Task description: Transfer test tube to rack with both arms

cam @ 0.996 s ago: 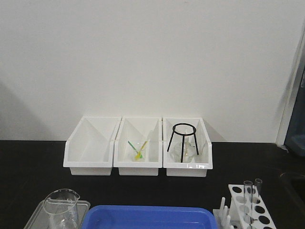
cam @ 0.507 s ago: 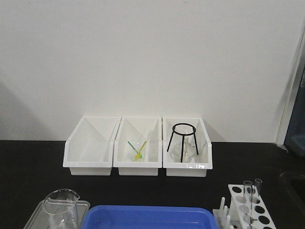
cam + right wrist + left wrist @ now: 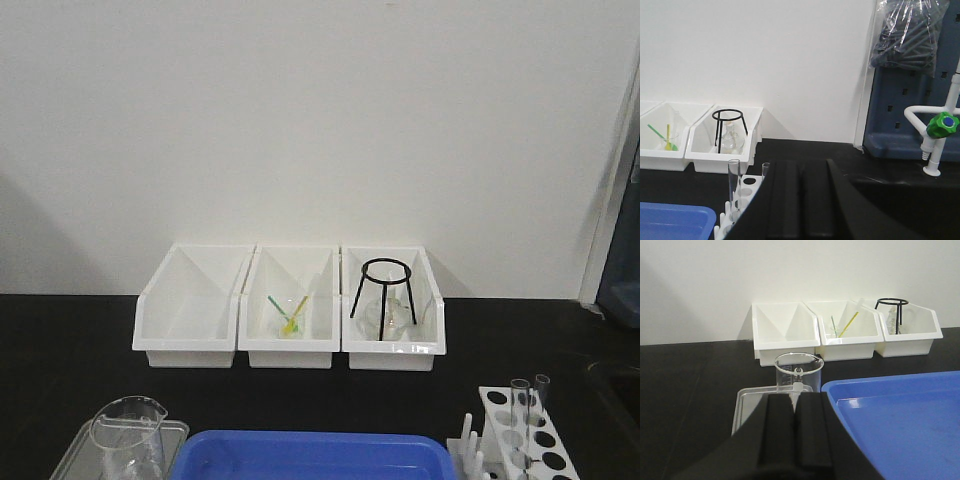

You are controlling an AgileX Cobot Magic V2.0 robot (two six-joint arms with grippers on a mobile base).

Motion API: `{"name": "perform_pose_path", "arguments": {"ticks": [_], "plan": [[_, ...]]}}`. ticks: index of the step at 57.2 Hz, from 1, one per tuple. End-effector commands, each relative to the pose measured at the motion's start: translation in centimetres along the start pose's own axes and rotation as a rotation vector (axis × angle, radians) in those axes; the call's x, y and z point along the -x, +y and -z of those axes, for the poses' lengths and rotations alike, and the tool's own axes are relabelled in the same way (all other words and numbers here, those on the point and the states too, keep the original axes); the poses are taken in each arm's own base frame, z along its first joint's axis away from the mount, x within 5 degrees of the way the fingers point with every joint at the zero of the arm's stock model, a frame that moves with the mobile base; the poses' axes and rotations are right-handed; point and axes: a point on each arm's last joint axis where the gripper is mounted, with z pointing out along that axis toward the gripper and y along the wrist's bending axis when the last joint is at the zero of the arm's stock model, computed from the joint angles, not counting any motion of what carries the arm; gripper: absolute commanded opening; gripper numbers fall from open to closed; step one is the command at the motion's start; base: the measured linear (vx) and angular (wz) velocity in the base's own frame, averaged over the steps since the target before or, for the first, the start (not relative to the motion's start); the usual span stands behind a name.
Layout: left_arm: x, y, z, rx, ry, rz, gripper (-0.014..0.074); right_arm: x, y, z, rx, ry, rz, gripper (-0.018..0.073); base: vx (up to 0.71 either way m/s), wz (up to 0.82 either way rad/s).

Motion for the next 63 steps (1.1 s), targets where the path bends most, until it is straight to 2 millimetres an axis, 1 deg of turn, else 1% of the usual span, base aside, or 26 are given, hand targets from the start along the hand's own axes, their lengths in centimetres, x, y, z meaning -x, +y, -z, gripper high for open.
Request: {"name": "perform_pose_path", "arguments": {"ticks": [1,46,49,51,55,58,63], "plan": [[1.8,-0.1,0.3,-0.006,-0.121,0.005,-0.0007,1.5,0.0,0.1,0.003,-0.093,0.021,-0.0008,0.0,0.0],[1.8,-0.1,0.3,-0.006,-0.121,0.005,-0.0007,1.5,0.0,0.1,0.005,-0.09,0.026,-0.0008,0.0,0.0],[1.8,-0.1,0.3,-0.006,-0.121,0.005,-0.0007,1.4,0.1,0.1,0.016,-0.088,0.005,-0.0008,0.0,0.0],[1.8,-0.1,0.3,-0.006,-0.121,0.005,-0.0007,1.0,0.3,0.0,0.029,-0.089,-0.007,-0.0008,0.0,0.0],[1.8,-0.1,0.3,-0.006,-0.121,0.005,-0.0007,-0.6,0.7,-0.4,0.061,-0.089,-0.014,-0.0008,0.0,0.0],[1.8,-0.1,0.3,-0.006,-0.121,0.005,-0.0007,-2.7,1.1,-0.8,0.076,-0.078,-0.002,-0.0008,0.0,0.0],[1.8,-0.1,0.3,-0.006,-0.121,0.005,-0.0007,-5.7,1.4,-0.9,0.084,-0.094,-0.022,-0.0008,0.0,0.0]]}}
